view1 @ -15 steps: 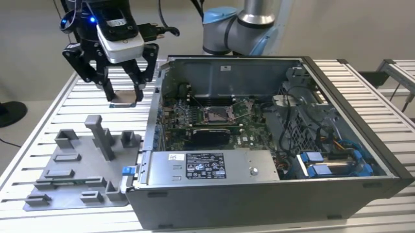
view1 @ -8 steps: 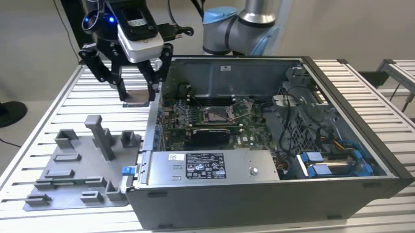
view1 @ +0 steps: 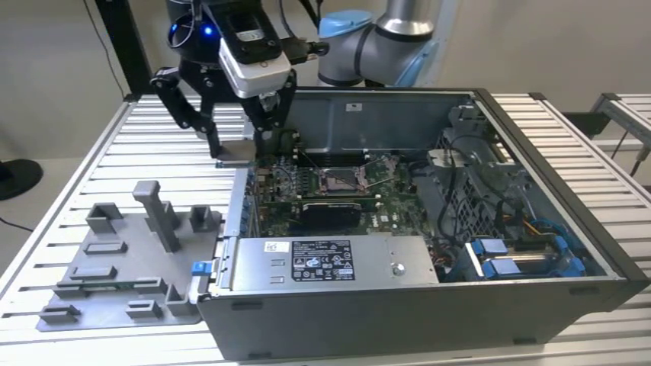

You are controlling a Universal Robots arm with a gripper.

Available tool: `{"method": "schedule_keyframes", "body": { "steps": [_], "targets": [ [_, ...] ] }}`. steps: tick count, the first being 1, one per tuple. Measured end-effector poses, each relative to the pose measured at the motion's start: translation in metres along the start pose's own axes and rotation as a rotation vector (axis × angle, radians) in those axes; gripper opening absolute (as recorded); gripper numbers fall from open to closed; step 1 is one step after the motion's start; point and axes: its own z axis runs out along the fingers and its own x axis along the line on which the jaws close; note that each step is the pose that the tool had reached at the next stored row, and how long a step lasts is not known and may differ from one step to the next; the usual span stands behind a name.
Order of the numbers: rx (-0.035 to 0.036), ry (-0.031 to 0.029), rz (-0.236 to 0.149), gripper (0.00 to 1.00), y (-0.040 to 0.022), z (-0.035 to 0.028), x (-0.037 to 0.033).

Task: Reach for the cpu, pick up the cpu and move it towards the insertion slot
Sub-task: 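Pick up the cpu and move it towards the insertion slot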

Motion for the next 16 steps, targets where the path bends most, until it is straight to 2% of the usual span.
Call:
{"method": "schedule_keyframes", "body": {
  "steps": [16],
  "targets": [
    [0.0, 0.0, 0.0, 0.0, 0.0008, -0.0001, -0.0491]
  ]
}}
